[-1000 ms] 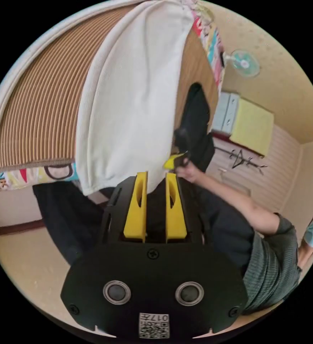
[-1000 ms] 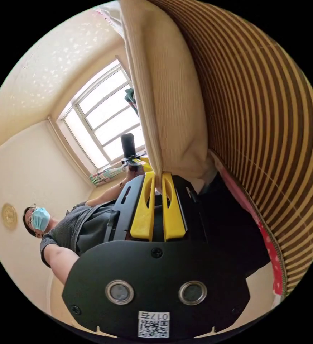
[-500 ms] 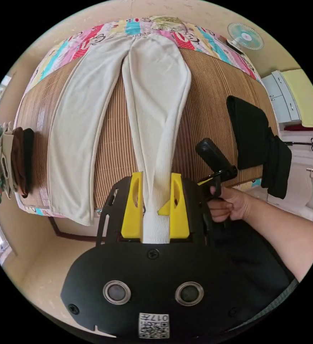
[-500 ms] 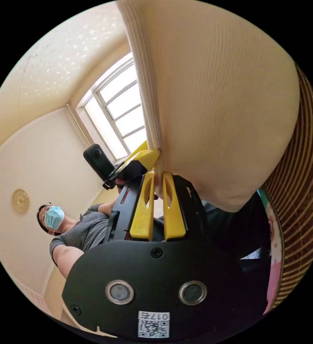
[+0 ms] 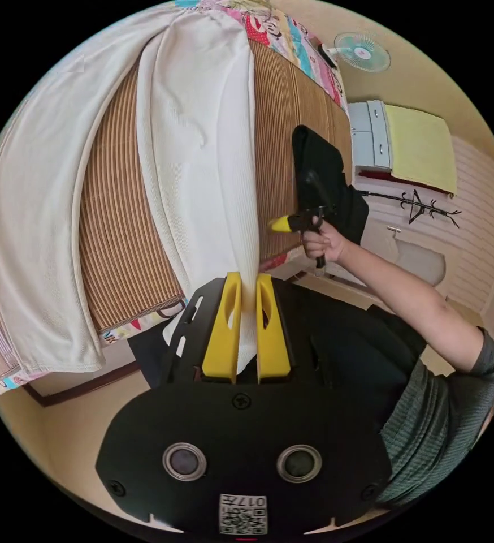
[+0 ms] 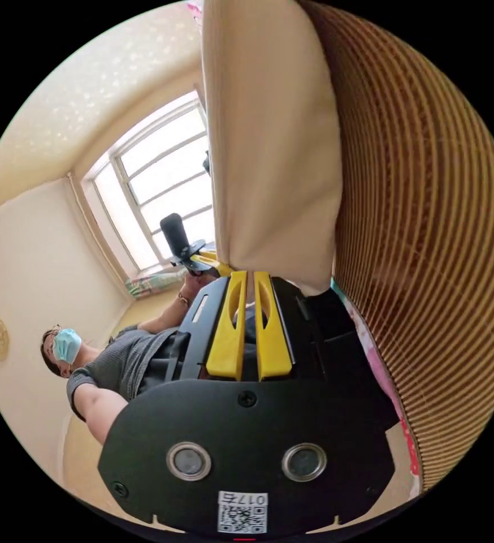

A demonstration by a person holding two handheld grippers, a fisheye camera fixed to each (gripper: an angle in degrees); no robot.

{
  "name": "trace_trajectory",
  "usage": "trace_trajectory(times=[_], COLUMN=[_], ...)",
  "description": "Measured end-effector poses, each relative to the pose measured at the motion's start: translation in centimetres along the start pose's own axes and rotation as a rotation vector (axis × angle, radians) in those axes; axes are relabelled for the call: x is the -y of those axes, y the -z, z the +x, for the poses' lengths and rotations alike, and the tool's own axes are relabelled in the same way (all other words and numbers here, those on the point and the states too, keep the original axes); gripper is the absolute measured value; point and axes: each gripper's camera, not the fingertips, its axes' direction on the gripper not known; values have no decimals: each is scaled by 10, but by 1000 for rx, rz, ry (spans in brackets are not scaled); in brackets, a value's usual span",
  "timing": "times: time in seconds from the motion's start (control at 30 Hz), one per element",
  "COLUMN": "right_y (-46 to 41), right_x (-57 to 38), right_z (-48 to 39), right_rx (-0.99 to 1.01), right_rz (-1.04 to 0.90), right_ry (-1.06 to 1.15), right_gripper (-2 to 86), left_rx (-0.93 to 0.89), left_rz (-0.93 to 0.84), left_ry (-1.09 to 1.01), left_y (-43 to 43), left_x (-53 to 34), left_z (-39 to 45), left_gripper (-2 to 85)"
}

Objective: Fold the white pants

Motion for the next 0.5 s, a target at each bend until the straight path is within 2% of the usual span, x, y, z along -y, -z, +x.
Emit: trace_trajectory(times=[0.07, 0.17, 0.23, 0.33, 0.5], right_y=[76, 134, 148, 149, 115], right_x=[-24, -49, -51, -38, -8], right_z=[6, 13, 20, 53, 121], right_rx=[58, 196, 231, 326, 546], right_rz=[319, 665, 799, 971, 1197], right_ry=[7, 111, 190, 191, 199], right_gripper=[20, 17, 14, 10, 10], left_rx=[-59, -250, -367, -434, -430], left_rz=[67, 209, 282, 372, 362], left_ry=[7, -16, -6, 12, 51], left_y=[32, 94, 137, 175, 199], left_x=[-15, -43, -66, -95, -120], left_z=[-6, -24, -51, -83, -108], left_gripper=[47, 48, 49, 49, 50])
